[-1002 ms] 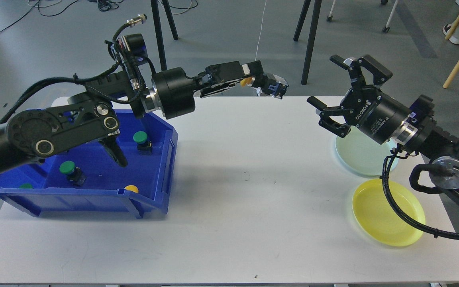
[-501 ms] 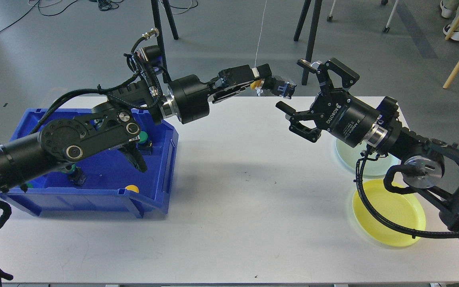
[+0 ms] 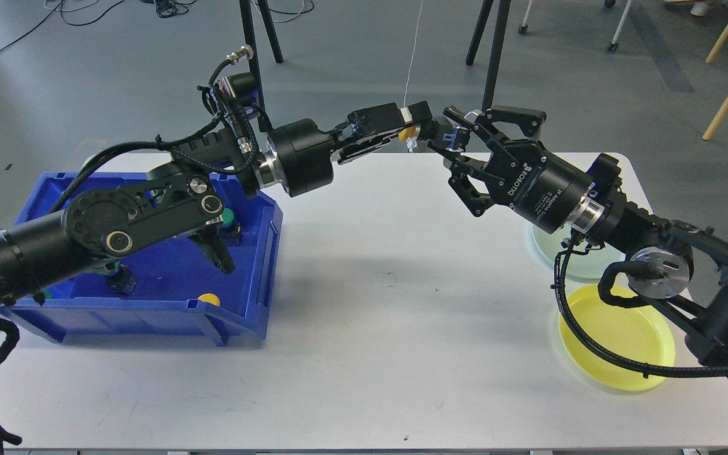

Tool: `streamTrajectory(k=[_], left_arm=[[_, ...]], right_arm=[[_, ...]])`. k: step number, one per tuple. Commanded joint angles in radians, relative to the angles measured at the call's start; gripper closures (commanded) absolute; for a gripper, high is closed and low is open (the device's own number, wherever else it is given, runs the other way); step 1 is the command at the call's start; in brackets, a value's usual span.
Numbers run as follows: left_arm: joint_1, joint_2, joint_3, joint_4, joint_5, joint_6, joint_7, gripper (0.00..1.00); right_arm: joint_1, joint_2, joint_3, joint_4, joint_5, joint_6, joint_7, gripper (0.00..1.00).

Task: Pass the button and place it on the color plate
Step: 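Grasp the yellow button with the right gripper, open the left gripper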

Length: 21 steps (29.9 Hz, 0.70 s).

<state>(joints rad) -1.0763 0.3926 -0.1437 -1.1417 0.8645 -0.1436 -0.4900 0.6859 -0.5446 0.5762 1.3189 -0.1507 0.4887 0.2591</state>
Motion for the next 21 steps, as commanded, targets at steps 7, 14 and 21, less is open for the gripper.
streamTrajectory(k=[7,14,21], left_arm=[[0.002,-0.001,-0.001,-0.001,-0.01,0.002,0.001,0.38],[0.003,-0.011,-0.017,0.002,-0.054,-0.004,0.001,0.08],[-0.001,0.028,-0.049,0.03,-0.13,-0.011,0.001,0.03]], right_arm=[[-0.002,-0.005,0.011,-0.001,0.0,0.0,0.0,0.98],[-0.051,-0.067,0.068,0.002,0.003,0.0,0.0,0.99],[-0.461,-0.086,0.368,0.051,0.017,-0.175,-0.014,0.99]])
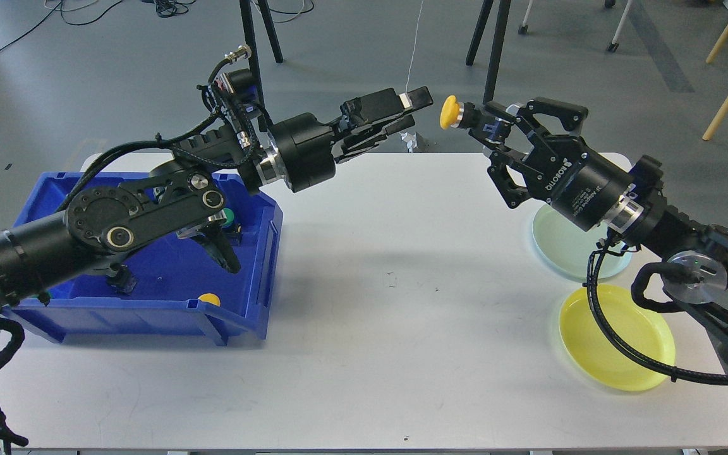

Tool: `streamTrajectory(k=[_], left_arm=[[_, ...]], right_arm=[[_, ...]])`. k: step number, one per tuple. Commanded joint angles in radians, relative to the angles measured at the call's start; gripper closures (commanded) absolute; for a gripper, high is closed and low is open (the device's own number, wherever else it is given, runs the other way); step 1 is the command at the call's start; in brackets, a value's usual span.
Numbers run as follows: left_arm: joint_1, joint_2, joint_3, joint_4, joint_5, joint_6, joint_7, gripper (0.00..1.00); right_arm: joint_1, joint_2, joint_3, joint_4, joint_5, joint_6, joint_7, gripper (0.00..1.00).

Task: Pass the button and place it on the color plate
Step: 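Lower the button onto the yellow plate with the right gripper and release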

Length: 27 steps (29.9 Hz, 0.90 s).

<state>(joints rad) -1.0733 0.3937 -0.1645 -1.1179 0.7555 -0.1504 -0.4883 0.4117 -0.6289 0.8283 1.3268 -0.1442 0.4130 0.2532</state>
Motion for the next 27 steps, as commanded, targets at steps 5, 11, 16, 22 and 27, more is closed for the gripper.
streamTrajectory(k=[5,11,16,22,27], left_arm=[[-0.014,0.132,-0.073,-0.003,-0.022,-0.092,0.0,0.02],[-0.034,0.256,-0.056,-0.023,0.005,-0.136,0.0,0.02],[-0.085,0.441,0.011,-0.079,0.169,-0.208,0.0,0.02],[-0.112,0.55,0.114,-0.079,0.408,-0.242,0.0,0.02],[-0.117,0.599,0.151,-0.063,0.637,-0.338,0.0,0.01]], right_arm=[[-0.508,-0.003,0.23,0.204,0.054,-0.337,-0.011,0.99],[-0.606,0.014,0.236,0.186,0.227,-0.523,-0.011,0.99],[-0.603,0.049,0.229,0.115,0.343,-0.586,-0.011,0.97],[-0.614,0.078,0.229,0.104,0.36,-0.629,-0.006,0.46],[-0.622,0.078,0.258,0.132,0.367,-0.62,-0.005,0.0]])
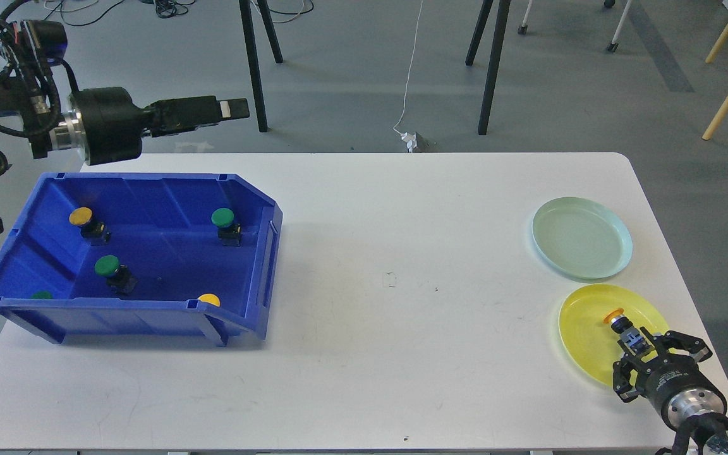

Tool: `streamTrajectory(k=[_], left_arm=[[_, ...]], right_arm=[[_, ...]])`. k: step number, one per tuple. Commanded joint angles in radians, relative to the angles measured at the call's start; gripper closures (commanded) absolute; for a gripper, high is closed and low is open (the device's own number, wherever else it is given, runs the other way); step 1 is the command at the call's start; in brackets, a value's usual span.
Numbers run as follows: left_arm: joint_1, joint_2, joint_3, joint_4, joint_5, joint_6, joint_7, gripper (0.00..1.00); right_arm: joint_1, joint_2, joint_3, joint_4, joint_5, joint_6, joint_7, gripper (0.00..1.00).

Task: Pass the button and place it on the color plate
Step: 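Lower the button onto the yellow plate with the right gripper and release, then reach the left gripper into the bin and grasp a green button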

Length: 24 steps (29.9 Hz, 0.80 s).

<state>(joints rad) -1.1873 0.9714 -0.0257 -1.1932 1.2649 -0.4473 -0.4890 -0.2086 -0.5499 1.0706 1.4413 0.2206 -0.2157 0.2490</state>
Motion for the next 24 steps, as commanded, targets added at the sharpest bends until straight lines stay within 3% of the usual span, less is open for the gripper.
streamTrajectory(k=[1,6,11,14,18,24], left_arm=[[-0.002,0.023,0.013,0.018,0.175,-0.041,0.0,0.01],[0.009,0.023,0.076,0.113,0.483,-0.041,0.0,0.01],[0.028,-0.009,0.156,0.254,0.608,-0.041,0.0,0.01],[0.058,-0.077,0.188,0.335,0.608,-0.041,0.0,0.01],[0.072,-0.12,0.185,0.356,0.604,-0.041,0.0,0.01],[0.11,-0.146,0.181,0.372,0.593,-0.041,0.0,0.01]], right_arm=[[-0.003,-0.004,0.022,0.024,0.002,0.021,0.0,0.0],[-0.017,-0.012,0.11,0.087,0.002,0.127,0.0,0.0],[0.041,-0.002,0.284,0.119,0.002,0.209,-0.007,0.0],[0.147,-0.011,0.345,0.122,0.0,0.216,-0.02,0.0],[0.259,-0.057,0.332,0.103,0.0,0.214,-0.053,0.0],[0.282,-0.073,0.302,0.079,0.0,0.214,-0.053,0.0]])
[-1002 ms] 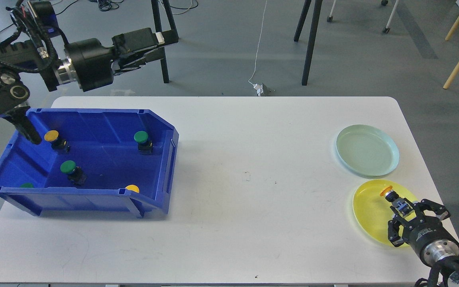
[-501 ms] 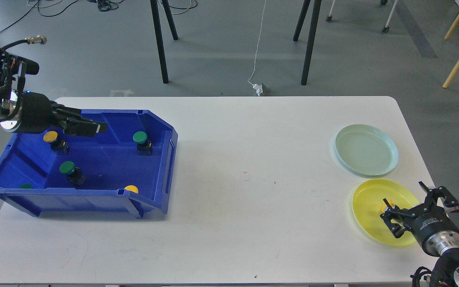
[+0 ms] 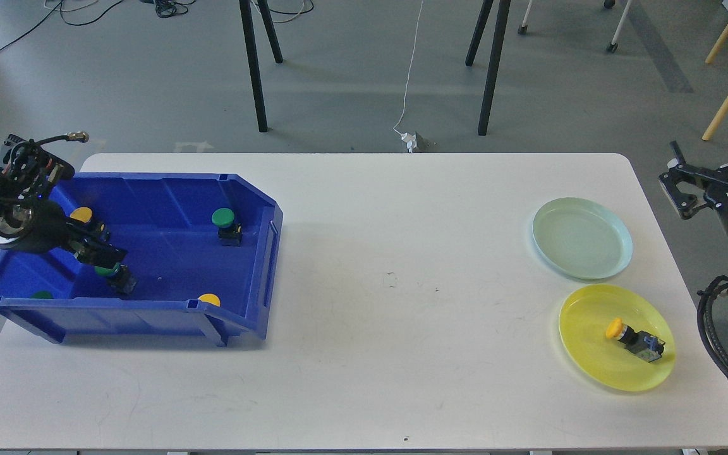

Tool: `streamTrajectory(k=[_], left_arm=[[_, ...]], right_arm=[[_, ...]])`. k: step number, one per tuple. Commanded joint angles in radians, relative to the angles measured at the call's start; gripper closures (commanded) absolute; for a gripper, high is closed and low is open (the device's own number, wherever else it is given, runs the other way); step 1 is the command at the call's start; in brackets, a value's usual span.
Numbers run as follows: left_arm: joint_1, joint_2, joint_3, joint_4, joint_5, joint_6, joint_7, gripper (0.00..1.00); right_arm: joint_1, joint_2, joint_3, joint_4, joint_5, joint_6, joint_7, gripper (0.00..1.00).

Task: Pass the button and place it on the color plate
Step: 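Reach the left gripper into the bin and grasp a green button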

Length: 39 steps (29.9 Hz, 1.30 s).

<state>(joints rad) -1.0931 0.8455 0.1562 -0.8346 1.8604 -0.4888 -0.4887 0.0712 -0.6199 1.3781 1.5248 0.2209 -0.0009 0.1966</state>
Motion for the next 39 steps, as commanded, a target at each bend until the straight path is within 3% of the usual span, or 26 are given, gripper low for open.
streamTrajectory(k=[1,6,20,25,39], left_arm=[[0.021,-0.032,0.0,0.031,-0.003,0.004,0.0,0.01],[0.053,-0.1,-0.003,0.13,-0.004,0.027,0.0,0.01],[0.094,-0.131,0.003,0.19,-0.021,0.062,0.0,0.03],[0.102,-0.132,0.003,0.19,-0.02,0.081,0.0,0.19],[0.117,-0.131,0.009,0.222,-0.009,0.098,0.0,0.52]], right_arm=[[-0.001,-0.003,-0.005,-0.005,0.0,0.001,0.0,0.0],[-0.01,-0.001,-0.001,-0.003,0.0,0.001,0.0,0.0],[-0.027,0.002,-0.002,0.003,0.002,0.002,0.0,0.0],[-0.028,0.003,-0.002,0.001,0.002,0.002,0.0,0.0],[-0.033,0.008,-0.005,0.0,0.0,0.002,0.0,0.0]])
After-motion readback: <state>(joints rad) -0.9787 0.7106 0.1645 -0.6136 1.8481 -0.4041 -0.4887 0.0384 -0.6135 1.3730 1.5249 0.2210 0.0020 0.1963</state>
